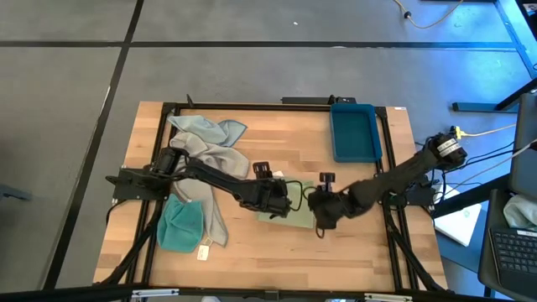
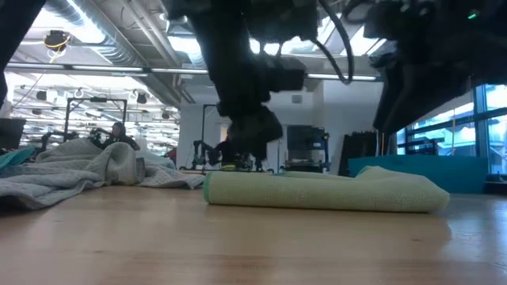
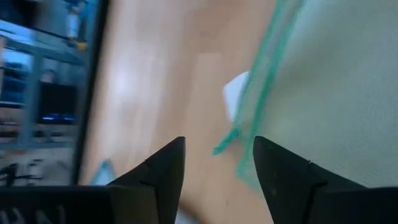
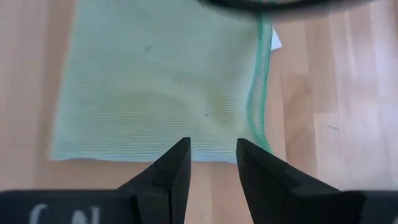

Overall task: Fold microfiber towels
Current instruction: Fold the green microfiber cloth

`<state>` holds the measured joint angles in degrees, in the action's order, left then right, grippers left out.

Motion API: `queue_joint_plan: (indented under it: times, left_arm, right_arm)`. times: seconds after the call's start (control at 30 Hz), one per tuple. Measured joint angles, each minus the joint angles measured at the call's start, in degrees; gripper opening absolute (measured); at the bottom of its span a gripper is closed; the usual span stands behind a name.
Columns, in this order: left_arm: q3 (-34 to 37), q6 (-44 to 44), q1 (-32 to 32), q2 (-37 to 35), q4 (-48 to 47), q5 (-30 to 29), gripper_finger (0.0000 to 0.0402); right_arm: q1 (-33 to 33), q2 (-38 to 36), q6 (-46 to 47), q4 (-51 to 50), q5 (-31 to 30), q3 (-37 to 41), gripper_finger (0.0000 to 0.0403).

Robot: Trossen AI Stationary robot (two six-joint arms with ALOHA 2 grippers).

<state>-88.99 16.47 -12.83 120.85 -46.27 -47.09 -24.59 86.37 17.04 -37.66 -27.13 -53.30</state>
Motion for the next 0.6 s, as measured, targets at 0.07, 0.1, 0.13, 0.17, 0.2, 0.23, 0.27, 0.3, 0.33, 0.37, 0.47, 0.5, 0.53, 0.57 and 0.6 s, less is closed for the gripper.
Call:
queue_joint_plan:
  times: [0.07,0.1,0.13,0.17,0.2,0.23,0.27,0.3,0.33,0.37,0.47,0.5,0.53,0.57,0.6]
  left_arm:
    - [0.00,1.12,-0.98,-1.28,-1.81,-1.89,0.0181]
    - [0.00,1.92,-1.45,-2.01,-4.07,-2.58,0.0181]
    - [0.00,2.99,-1.97,-2.79,-5.54,-2.90,0.0181]
    - [-0.01,4.29,-2.51,-3.52,-6.75,-3.02,0.0181]
    - [-0.02,5.70,-2.99,-4.13,-8.35,-3.20,0.0181]
    - [-0.02,7.02,-3.65,-4.71,-9.60,-3.37,0.0181]
    - [0.00,7.71,-4.30,-5.32,-10.57,-3.48,0.0181]
    - [0.00,8.38,-4.93,-5.71,-11.05,-3.81,0.0181]
    - [-0.04,8.55,-5.64,-6.04,-11.15,-4.41,0.0181]
    - [-0.04,8.61,-6.36,-6.33,-11.65,-4.89,0.0181]
    - [-0.04,8.52,-7.86,-6.55,-11.64,-6.46,0.0181]
    - [-0.04,8.50,-8.20,-6.55,-11.91,-7.23,0.0181]
    - [-0.04,8.50,-8.38,-6.55,-11.89,-7.75,0.0181]
    - [-0.04,8.50,-8.58,-6.55,-11.82,-8.33,0.0181]
    - [-0.04,8.50,-8.61,-6.55,-11.84,-8.44,0.0181]
  right_arm:
    - [3.66,0.01,-3.30,0.15,2.83,0.00,0.0132]
    - [5.72,0.02,-4.94,0.28,4.86,0.00,0.0132]
    - [7.79,0.02,-6.37,0.48,7.21,0.01,0.0132]
    - [9.88,0.02,-7.82,0.83,10.12,0.02,0.0132]
    - [11.87,0.04,-9.62,0.91,12.70,0.05,0.0132]
    - [13.54,0.04,-11.25,0.99,14.73,0.08,0.0132]
    - [15.01,0.06,-12.91,1.45,16.45,0.09,0.0132]
    - [16.40,0.07,-14.56,1.94,17.97,0.09,0.0132]
    - [17.54,0.07,-16.04,2.45,19.46,0.09,0.0132]
    - [18.61,0.07,-17.30,2.94,21.23,0.09,0.0132]
    - [21.44,0.62,-19.84,4.10,24.12,0.07,0.0132]
    - [22.35,0.88,-20.41,3.79,24.22,0.07,0.0132]
    - [23.23,1.21,-20.75,3.71,24.34,0.09,0.0132]
    - [24.17,1.56,-21.01,3.88,24.85,0.07,0.0132]
    - [25.10,2.05,-21.69,3.73,25.93,0.09,0.0132]
